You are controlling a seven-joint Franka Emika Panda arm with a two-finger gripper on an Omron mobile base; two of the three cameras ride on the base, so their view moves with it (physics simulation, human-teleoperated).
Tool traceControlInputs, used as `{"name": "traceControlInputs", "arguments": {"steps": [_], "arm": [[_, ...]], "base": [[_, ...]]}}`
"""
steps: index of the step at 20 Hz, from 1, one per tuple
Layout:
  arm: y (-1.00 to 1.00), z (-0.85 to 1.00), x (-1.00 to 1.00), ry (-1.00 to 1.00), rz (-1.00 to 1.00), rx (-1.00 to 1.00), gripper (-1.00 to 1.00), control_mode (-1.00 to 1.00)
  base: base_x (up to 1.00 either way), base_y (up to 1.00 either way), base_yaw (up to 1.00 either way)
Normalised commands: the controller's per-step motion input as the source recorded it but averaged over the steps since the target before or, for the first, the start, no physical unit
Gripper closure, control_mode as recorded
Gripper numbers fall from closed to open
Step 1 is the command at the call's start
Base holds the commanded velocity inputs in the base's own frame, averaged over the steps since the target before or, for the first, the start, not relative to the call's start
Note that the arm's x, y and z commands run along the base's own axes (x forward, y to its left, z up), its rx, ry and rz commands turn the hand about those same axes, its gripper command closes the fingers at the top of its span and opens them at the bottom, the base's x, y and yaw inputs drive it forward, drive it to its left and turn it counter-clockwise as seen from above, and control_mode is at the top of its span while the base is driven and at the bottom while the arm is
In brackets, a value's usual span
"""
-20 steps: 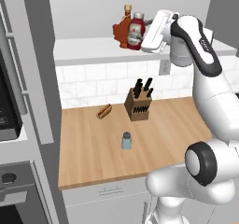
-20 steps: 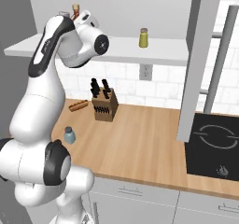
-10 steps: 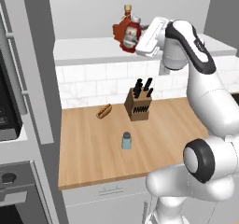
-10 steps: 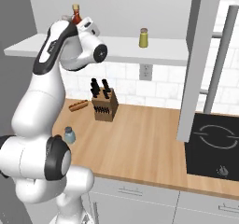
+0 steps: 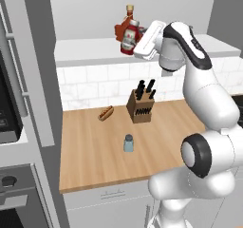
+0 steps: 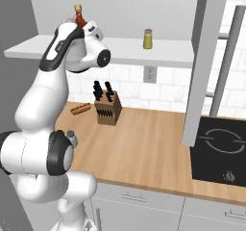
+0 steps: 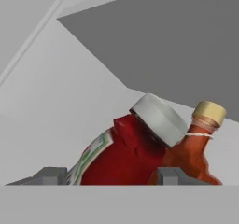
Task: Put the shaker and condiment bottle from the counter next to their counterparts in the cabinet.
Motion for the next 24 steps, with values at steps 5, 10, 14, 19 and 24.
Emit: {"name": "traceControlInputs", "arguments": {"steps": [5, 10, 14, 19, 24], "arm": [[0.0, -0.05, 0.24, 0.0, 0.0, 0.01, 1.0, -1.0], [0.03, -0.09, 0.12, 0.0, 0.0, 0.0, 1.0, -1.0], [0.13, -0.14, 0.01, 0.0, 0.0, 0.0, -1.0, -1.0], [0.11, -0.19, 0.0, 0.0, 0.0, 0.0, -1.0, -1.0], [0.07, -0.19, 0.0, 0.0, 0.0, 0.0, -1.0, -1.0]], "base": [[0.0, 0.0, 0.0], [0.0, 0.0, 0.0], [0.0, 0.0, 0.0], [0.0, 0.0, 0.0], [0.0, 0.0, 0.0]]}}
